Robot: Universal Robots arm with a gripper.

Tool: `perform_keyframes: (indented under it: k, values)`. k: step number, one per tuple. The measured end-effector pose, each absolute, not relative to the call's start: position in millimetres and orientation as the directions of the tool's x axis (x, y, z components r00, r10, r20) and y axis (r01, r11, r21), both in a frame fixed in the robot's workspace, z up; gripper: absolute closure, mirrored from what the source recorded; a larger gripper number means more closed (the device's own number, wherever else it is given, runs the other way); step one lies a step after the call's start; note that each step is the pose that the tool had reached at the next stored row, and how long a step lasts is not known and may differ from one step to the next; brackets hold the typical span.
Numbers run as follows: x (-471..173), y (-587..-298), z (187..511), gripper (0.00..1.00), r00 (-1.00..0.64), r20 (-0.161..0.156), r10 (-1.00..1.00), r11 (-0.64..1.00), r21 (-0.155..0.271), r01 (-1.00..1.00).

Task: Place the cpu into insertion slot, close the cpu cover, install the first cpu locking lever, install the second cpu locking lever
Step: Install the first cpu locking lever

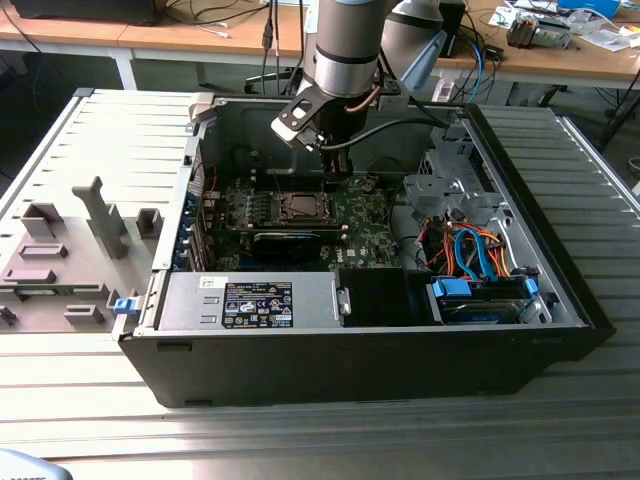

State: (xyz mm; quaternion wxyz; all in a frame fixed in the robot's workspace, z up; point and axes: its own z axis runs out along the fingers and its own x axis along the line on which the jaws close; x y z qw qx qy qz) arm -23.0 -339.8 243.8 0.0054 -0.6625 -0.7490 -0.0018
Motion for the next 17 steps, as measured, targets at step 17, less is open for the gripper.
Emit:
perform_keyframes:
  k: [17]
  values:
    - [-23.0,-339.8,243.8,0.89,-0.188,0.011,0.982,0.188,-0.004,0.982]
